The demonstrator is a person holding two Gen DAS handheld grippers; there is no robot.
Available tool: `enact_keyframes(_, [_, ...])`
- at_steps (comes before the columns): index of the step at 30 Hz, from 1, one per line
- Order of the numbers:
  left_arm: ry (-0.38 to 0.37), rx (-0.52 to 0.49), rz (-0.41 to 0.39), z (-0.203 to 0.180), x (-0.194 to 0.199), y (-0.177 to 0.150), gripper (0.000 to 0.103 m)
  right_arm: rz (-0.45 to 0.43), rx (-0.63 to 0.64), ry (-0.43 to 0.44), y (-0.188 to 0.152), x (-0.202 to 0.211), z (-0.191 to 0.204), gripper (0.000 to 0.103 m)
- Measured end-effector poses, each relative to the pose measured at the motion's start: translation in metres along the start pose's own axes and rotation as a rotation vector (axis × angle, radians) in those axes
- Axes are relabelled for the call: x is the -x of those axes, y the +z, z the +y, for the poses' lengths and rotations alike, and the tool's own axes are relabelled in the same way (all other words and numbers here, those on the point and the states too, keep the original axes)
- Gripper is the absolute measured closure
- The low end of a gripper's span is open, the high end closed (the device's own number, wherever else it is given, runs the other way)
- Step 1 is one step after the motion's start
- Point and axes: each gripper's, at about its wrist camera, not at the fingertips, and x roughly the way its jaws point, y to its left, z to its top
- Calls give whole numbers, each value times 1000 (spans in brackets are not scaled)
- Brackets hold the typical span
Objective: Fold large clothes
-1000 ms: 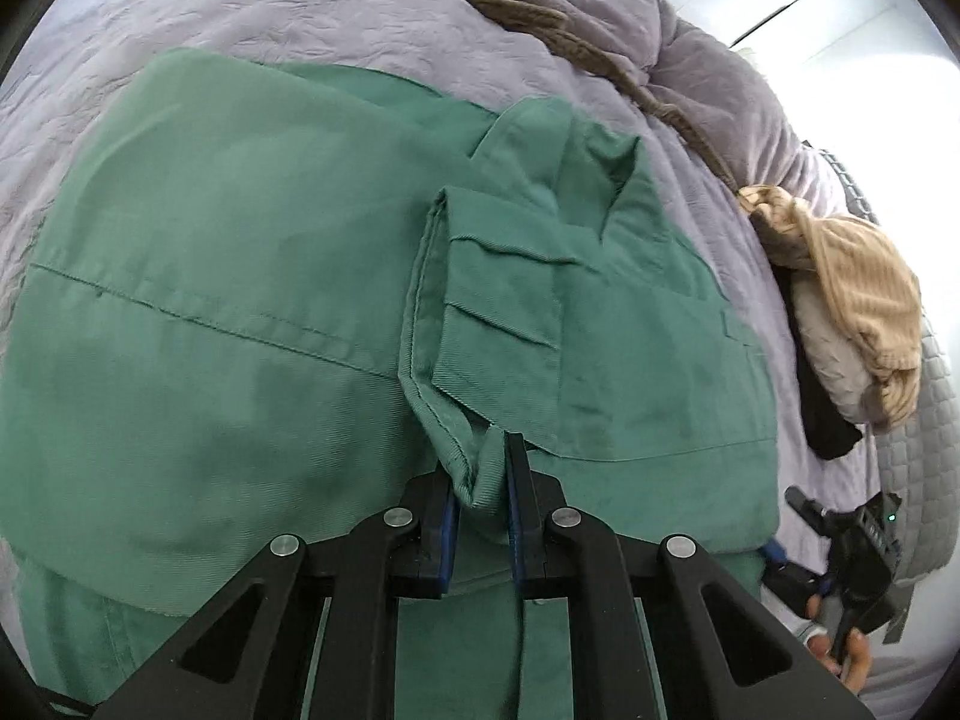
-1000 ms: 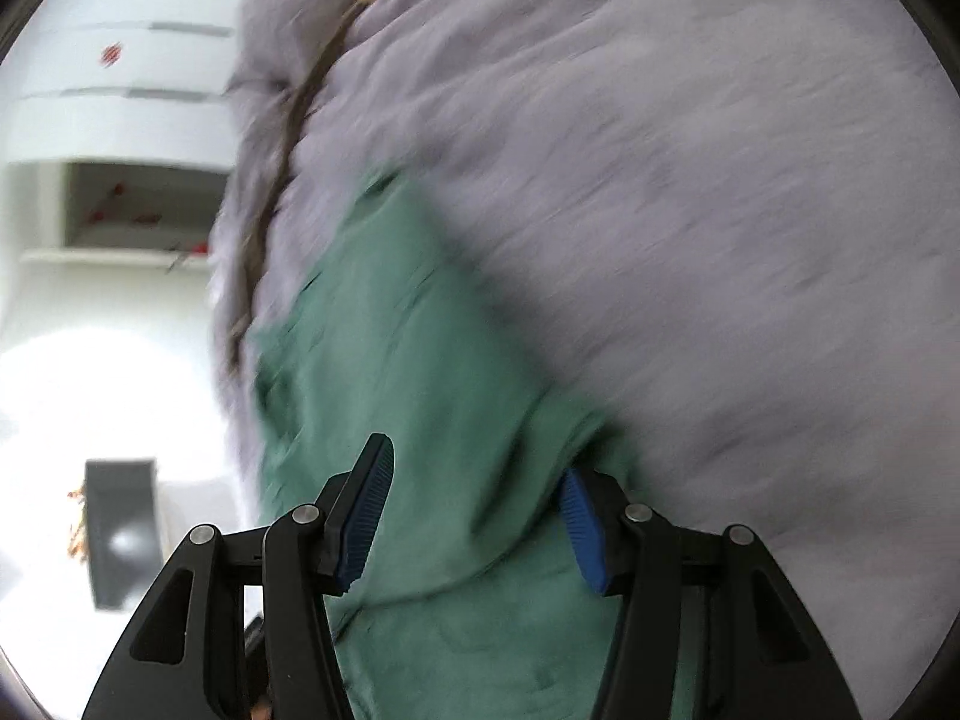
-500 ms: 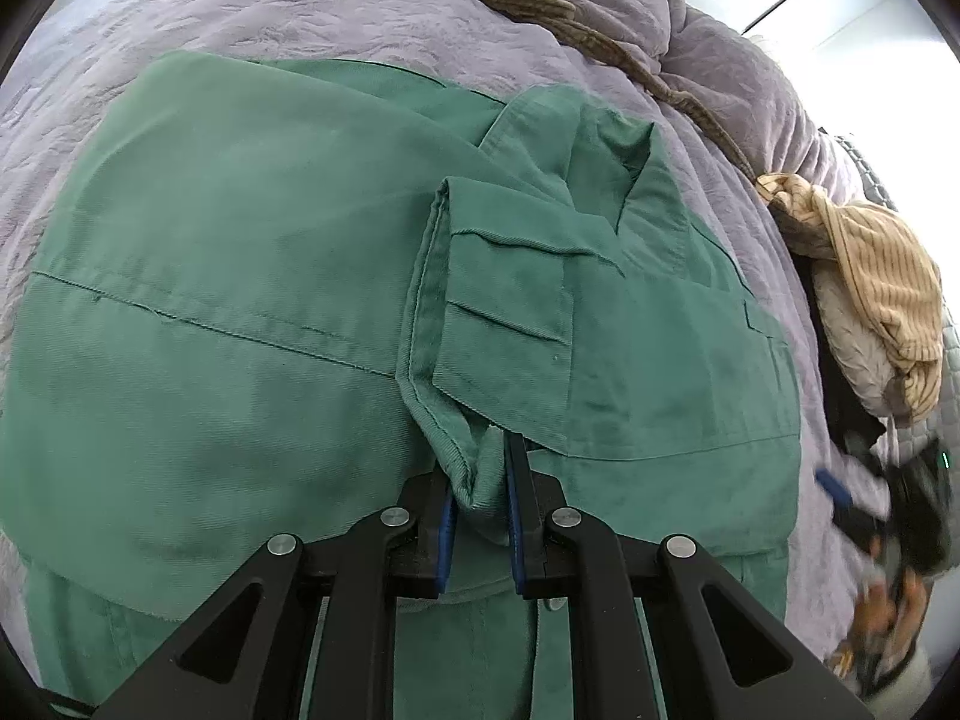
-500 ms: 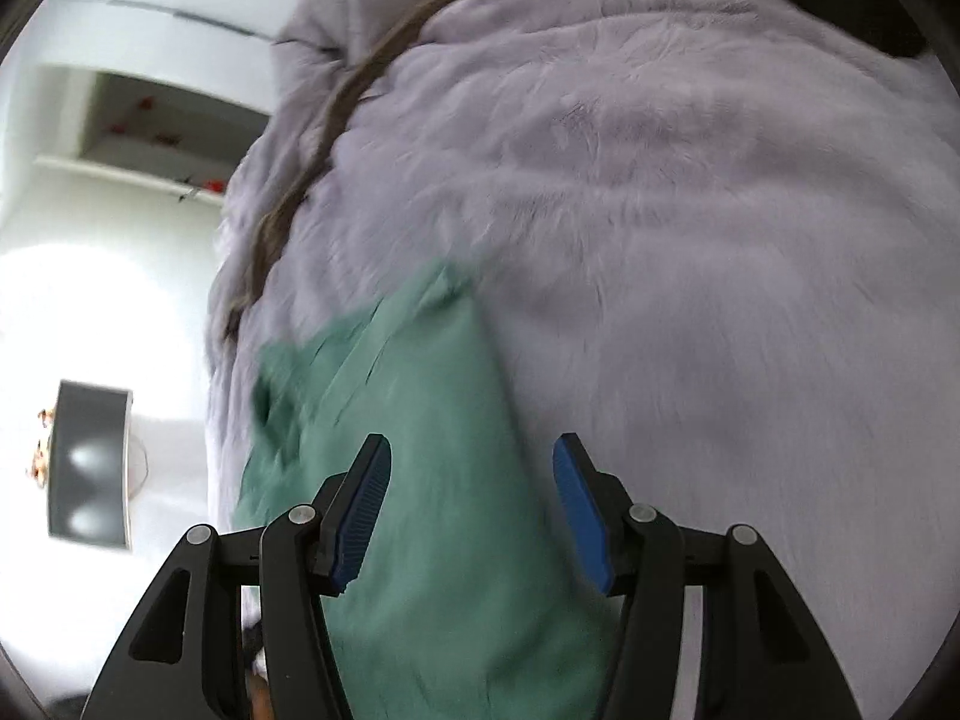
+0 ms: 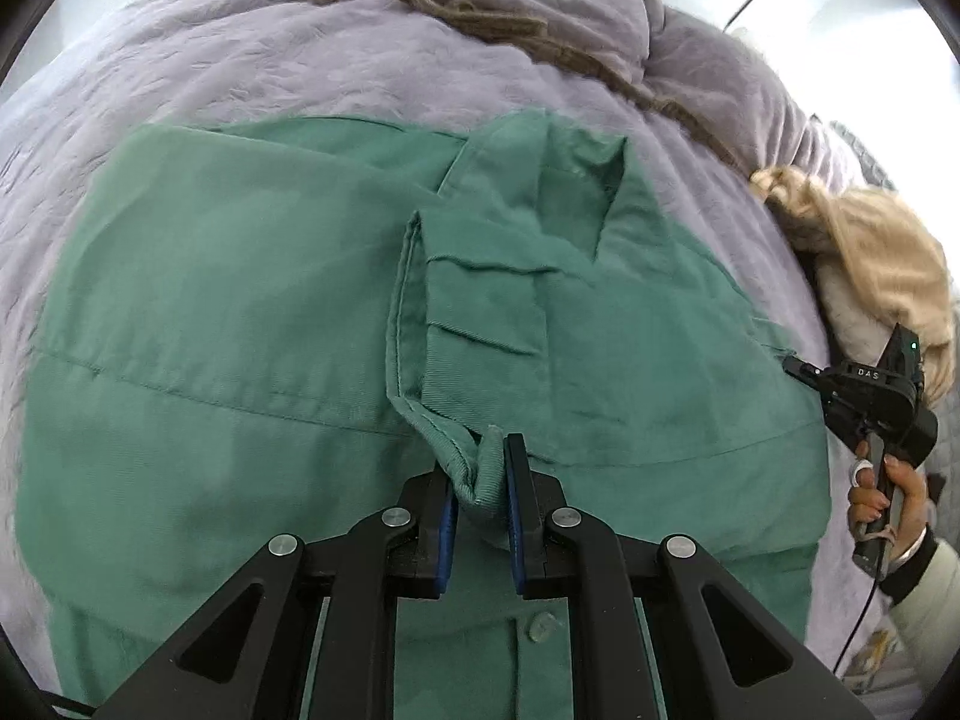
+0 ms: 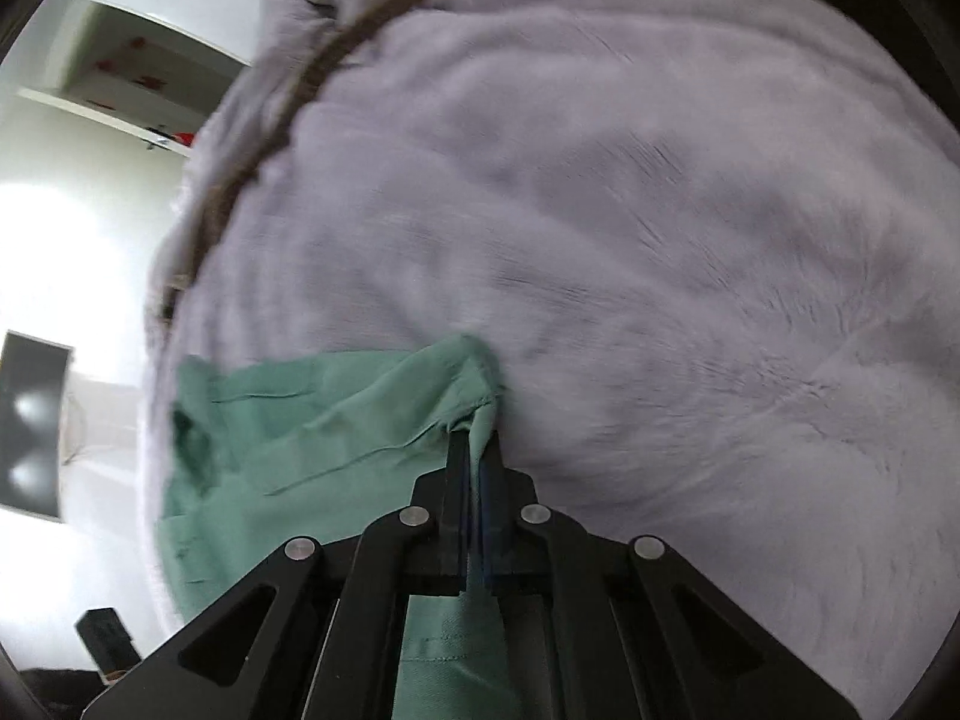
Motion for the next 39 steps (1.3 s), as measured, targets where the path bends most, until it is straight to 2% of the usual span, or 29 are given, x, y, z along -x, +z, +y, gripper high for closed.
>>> enact_keyframes(4, [10,13,21,9,-12,-2,88,-23,-33,6,-8,2,-10,97])
enact_keyframes(7, [1,7,26,12,-5,-6,88,-6,-64,0,-16,24,-13,81])
enact_keyframes(9, [-6,11,29,15,-1,-8,88,-4,-64,19,-30,44,-13,61])
enact_keyframes(11, [-4,12,31,16,0,-10,88,3,-64,54,-52,65,-14,55])
enact_keyframes(14, [9,15,30,14,-2,-11,88,12,-107,71,-84,86,-28,55])
enact_keyframes(16, [14,19,27,12,-3,-10,88,49,-158,98,-100,85,-40,56])
enact_keyframes(18, [17,20,25,11,-4,-10,88,95,-206,120,-112,76,-51,76])
enact_keyframes(21, [18,21,25,10,-4,-10,88,125,-270,148,-123,64,-62,92])
enact_keyframes(24, [30,17,25,9,-5,-10,88,125,-266,93,-128,60,-63,94])
enact_keyframes(28, [40,18,25,9,-3,-9,86,133,-192,17,-127,63,-51,94])
enact_keyframes(29, [43,21,27,10,-1,-8,83,132,-162,-16,-126,65,-45,94])
enact_keyframes(31, [79,27,17,15,7,-9,65,125,-132,-62,-125,72,-40,94])
enact_keyframes(32, [109,28,6,18,11,-9,60,110,-125,-100,-125,79,-38,94])
enact_keyframes(33, [148,28,-11,23,19,-9,48,98,-119,-119,-125,83,-37,94])
enact_keyframes(34, [165,30,-26,26,25,-9,43,73,-112,-125,-126,90,-36,94])
enact_keyframes(37, [188,34,-42,37,42,-9,43,0,-47,-103,-123,108,-21,94])
enact_keyframes(39, [182,26,-57,39,51,-8,43,-16,8,-83,-120,109,-7,94])
